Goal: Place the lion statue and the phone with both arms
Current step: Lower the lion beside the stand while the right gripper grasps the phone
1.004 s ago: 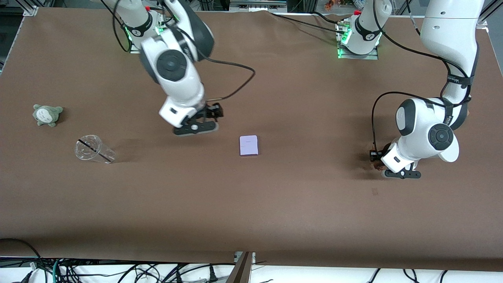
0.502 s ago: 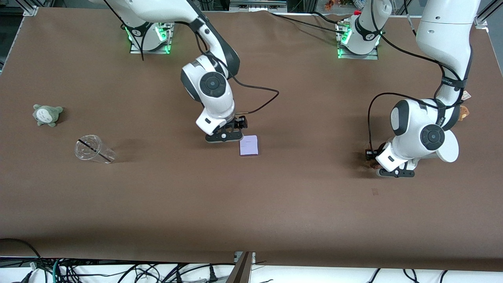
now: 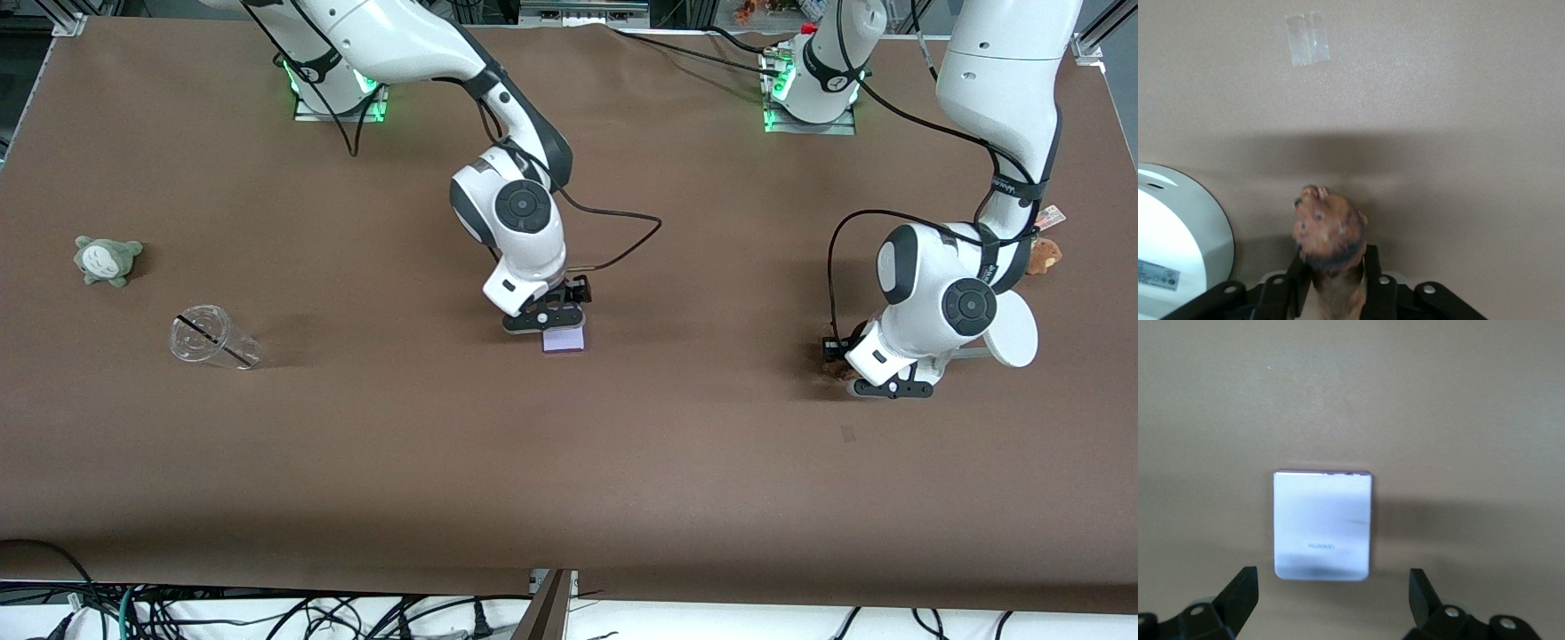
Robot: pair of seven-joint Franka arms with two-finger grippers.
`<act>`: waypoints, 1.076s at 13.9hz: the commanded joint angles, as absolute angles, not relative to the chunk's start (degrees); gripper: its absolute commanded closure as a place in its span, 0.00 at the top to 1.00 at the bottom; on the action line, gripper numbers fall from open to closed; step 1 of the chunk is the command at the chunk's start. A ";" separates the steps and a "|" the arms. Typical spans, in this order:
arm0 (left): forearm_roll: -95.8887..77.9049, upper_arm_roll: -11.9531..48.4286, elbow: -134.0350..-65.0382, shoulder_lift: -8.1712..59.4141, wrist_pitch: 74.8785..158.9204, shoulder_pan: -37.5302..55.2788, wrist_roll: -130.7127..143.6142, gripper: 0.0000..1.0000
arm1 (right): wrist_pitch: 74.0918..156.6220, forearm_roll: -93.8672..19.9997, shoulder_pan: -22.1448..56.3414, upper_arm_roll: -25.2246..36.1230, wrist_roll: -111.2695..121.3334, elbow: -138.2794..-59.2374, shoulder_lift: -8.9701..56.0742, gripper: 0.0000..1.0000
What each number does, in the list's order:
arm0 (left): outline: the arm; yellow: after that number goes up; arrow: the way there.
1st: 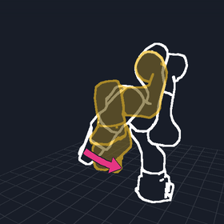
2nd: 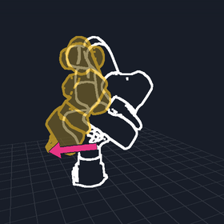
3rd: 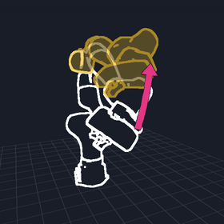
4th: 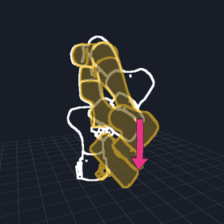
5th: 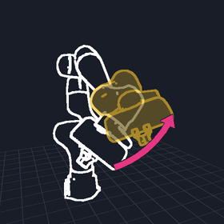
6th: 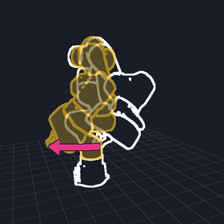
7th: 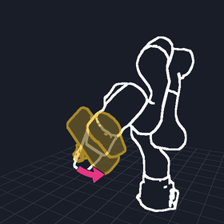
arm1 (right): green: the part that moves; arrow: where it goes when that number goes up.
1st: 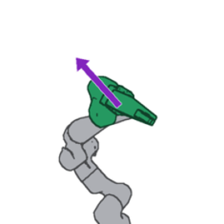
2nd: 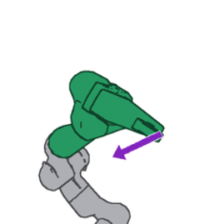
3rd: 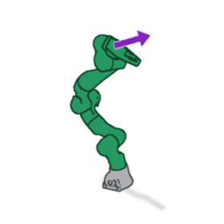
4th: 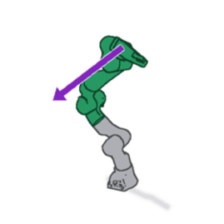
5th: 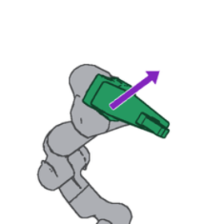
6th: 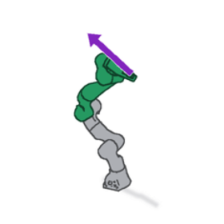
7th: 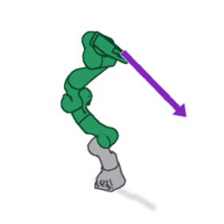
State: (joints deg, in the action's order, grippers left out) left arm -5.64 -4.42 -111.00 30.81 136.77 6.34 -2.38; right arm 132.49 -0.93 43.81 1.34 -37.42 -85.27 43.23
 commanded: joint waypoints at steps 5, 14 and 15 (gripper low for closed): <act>-7.12 -4.66 -111.09 28.66 133.26 7.47 0.87 1.00 | 136.48 -1.32 44.91 1.93 -38.67 -81.30 49.04 1.00; -6.33 -4.39 -104.88 18.47 112.70 10.98 11.95 1.00 | 139.22 -0.97 44.91 2.02 -38.58 -81.30 50.98 1.00; -6.15 -4.39 -101.72 18.11 110.41 10.99 12.04 1.00 | 139.22 -0.97 44.91 2.02 -38.58 -81.30 51.06 1.00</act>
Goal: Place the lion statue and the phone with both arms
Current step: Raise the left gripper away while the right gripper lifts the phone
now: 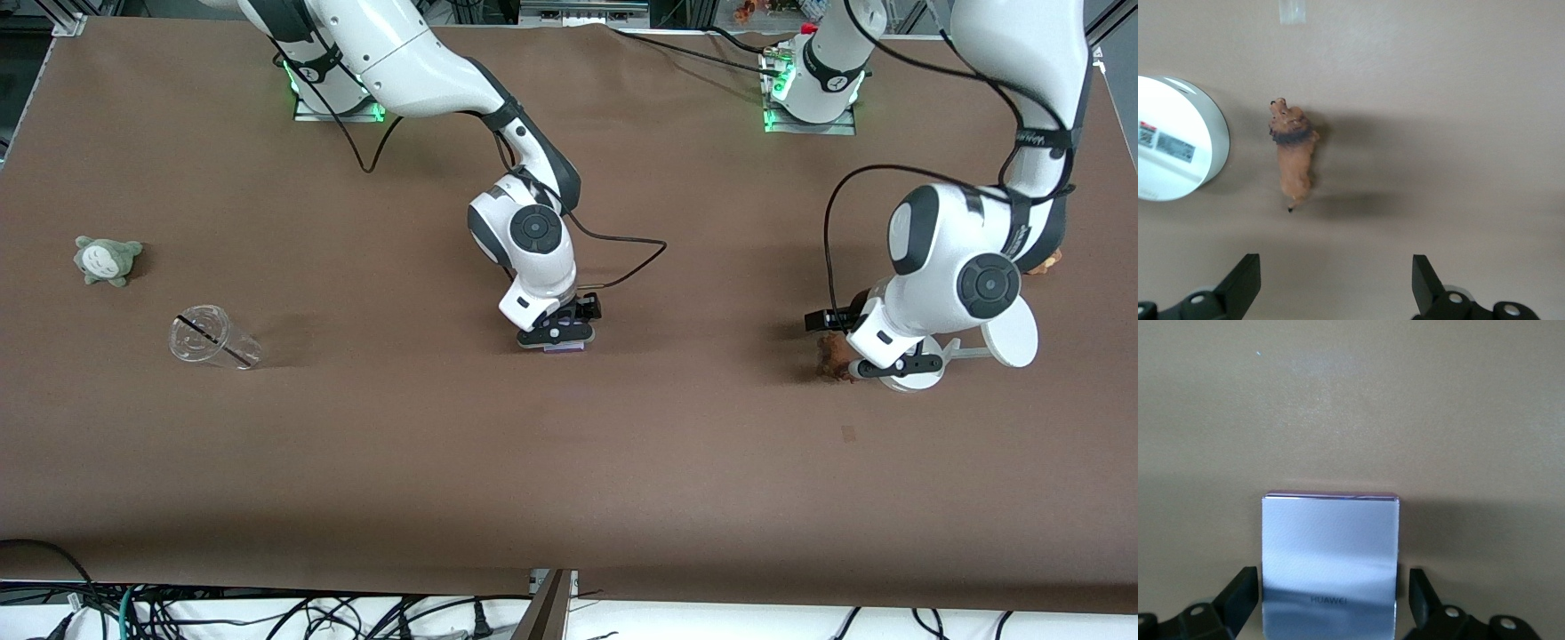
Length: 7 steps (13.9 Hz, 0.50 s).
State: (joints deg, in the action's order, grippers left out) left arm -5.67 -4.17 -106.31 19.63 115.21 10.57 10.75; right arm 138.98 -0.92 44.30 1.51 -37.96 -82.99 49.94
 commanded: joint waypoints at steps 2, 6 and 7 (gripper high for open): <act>-4.41 -4.57 -95.39 17.67 107.07 10.90 11.95 1.00 | 139.22 -0.97 44.91 2.02 -38.50 -81.30 51.24 1.00; -0.26 -5.70 -88.96 13.72 105.03 9.59 11.60 1.00 | 139.22 -1.05 44.82 2.02 -38.41 -81.30 51.15 0.56; -0.35 -6.76 -87.90 12.75 105.03 9.41 11.60 1.00 | 139.22 -1.05 44.82 2.02 -38.41 -81.30 51.07 0.52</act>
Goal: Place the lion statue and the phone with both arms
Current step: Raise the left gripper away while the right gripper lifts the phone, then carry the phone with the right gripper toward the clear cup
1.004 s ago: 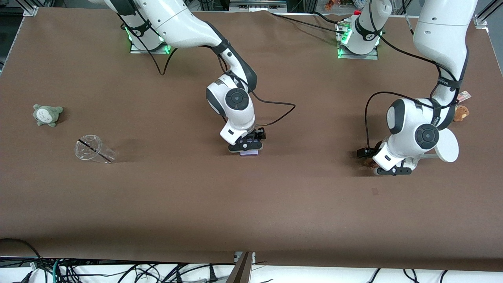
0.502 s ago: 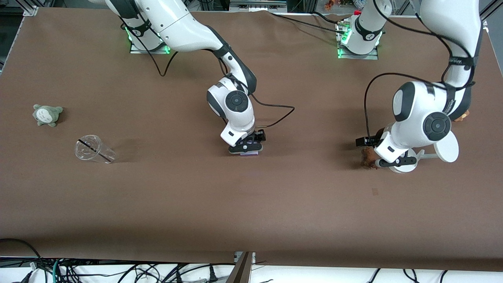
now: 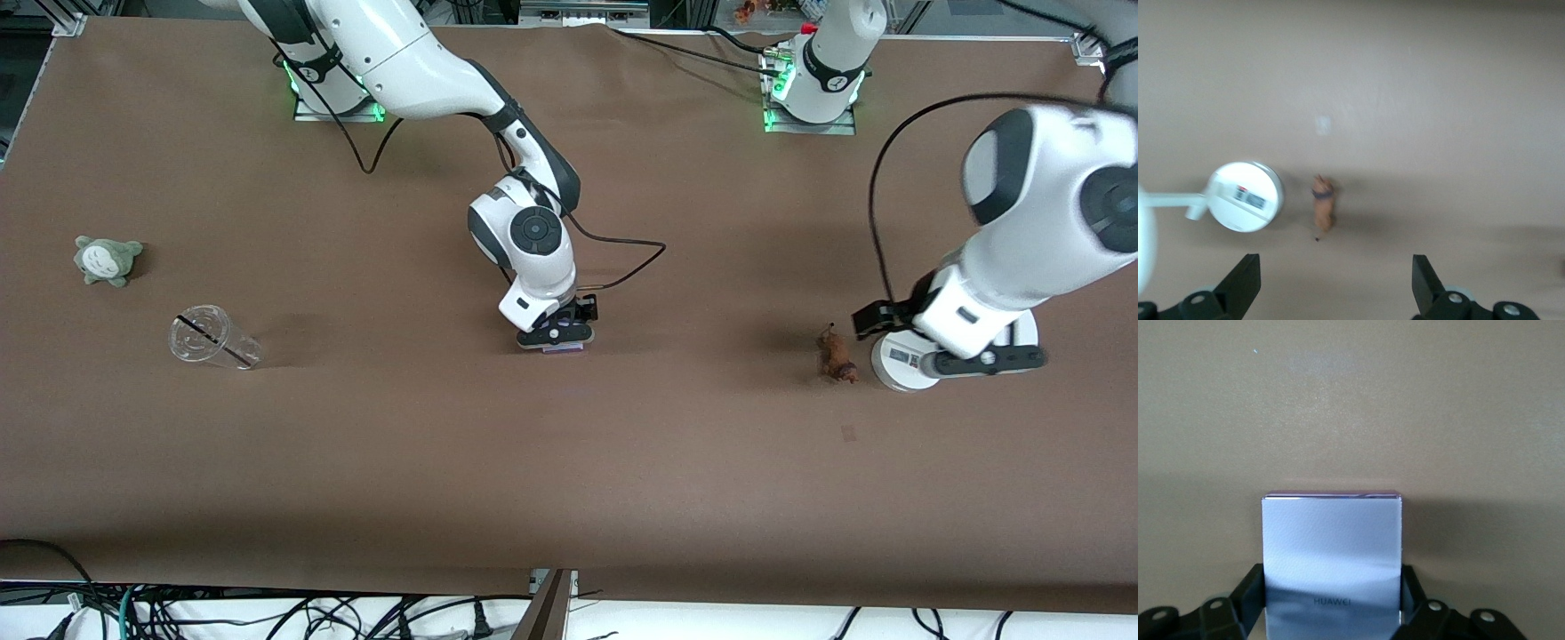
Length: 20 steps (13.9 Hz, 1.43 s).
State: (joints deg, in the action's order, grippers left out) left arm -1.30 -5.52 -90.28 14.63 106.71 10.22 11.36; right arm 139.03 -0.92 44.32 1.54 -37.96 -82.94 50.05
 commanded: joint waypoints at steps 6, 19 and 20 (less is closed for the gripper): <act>-0.79 -7.03 -87.54 7.04 98.81 4.67 9.33 1.00 | 138.87 -1.32 43.43 2.37 -37.27 -81.30 49.22 0.33; -0.70 -6.77 -87.28 7.91 94.22 4.04 3.08 1.00 | 126.30 -2.72 29.82 7.29 -18.83 -97.89 28.40 0.33; -0.70 -6.77 -87.28 7.91 94.22 4.13 3.08 1.00 | 126.30 -2.81 27.79 7.29 -15.76 -99.39 27.52 0.33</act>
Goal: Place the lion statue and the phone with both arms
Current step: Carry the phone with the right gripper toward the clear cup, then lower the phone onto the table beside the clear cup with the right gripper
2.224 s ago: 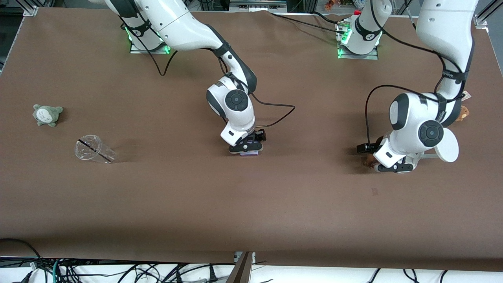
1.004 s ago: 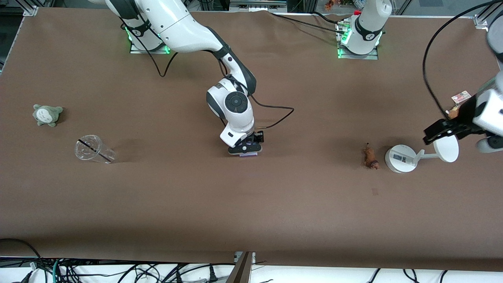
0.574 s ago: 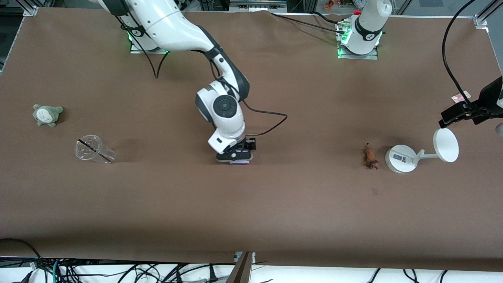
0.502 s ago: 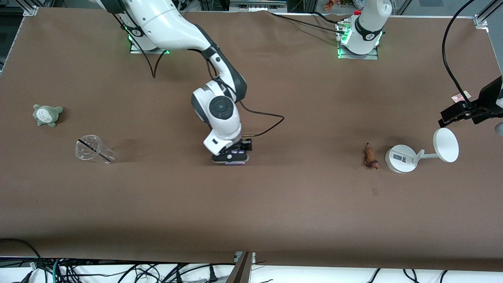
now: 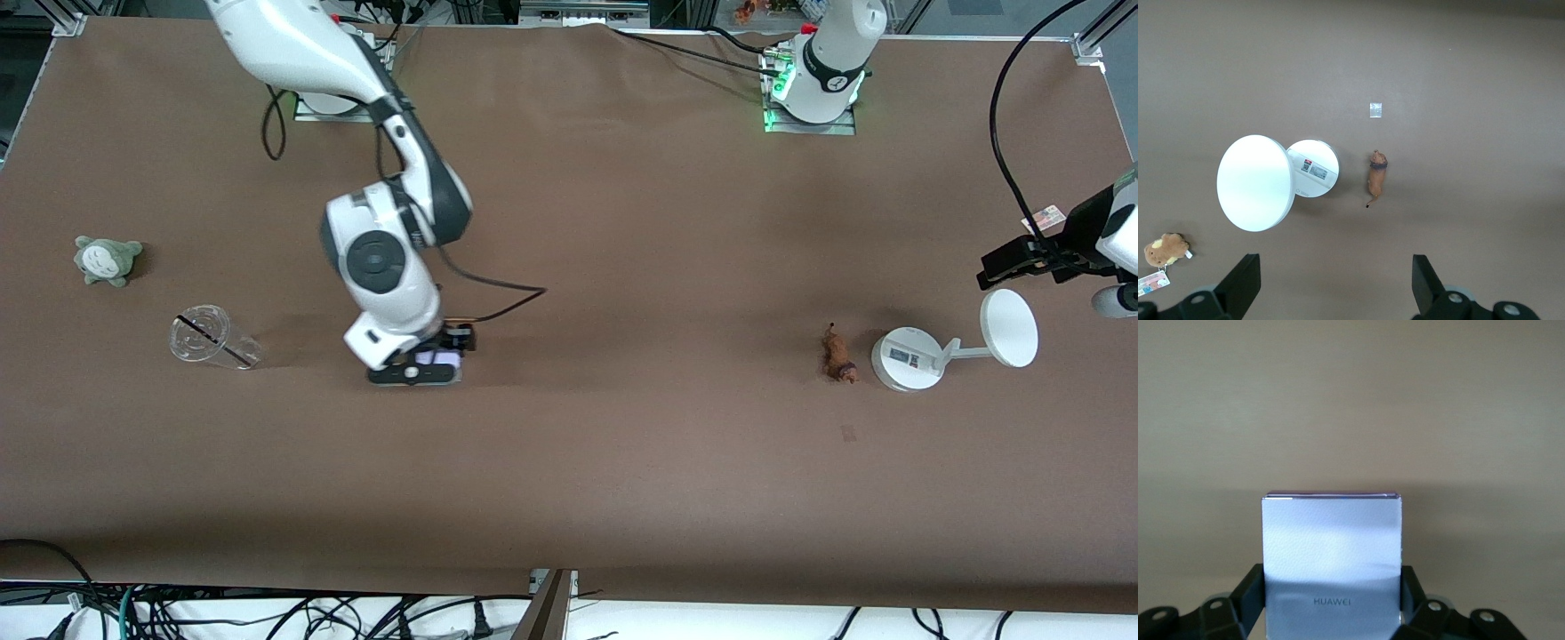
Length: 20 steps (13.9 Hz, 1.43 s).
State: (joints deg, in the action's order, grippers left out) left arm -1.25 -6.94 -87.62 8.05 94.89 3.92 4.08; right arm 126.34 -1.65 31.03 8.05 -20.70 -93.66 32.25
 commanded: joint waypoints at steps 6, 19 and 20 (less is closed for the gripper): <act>-0.70 -6.77 -87.28 8.00 94.22 4.13 3.08 1.00 | 127.09 -6.42 20.13 7.38 -2.82 -106.96 24.61 0.33; -0.70 -6.77 -87.28 8.00 94.22 4.13 2.99 1.00 | 139.30 -6.42 13.10 8.09 7.12 -114.17 28.83 0.34; -0.70 -6.77 -87.28 8.00 94.22 4.13 2.99 1.00 | 139.22 -6.42 13.10 8.09 7.03 -114.17 28.74 0.35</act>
State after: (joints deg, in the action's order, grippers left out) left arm -1.25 -6.68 -87.62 8.07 94.88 3.97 4.07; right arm 138.30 -5.22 13.21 8.31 5.79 -113.25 29.66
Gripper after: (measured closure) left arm 0.000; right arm 0.167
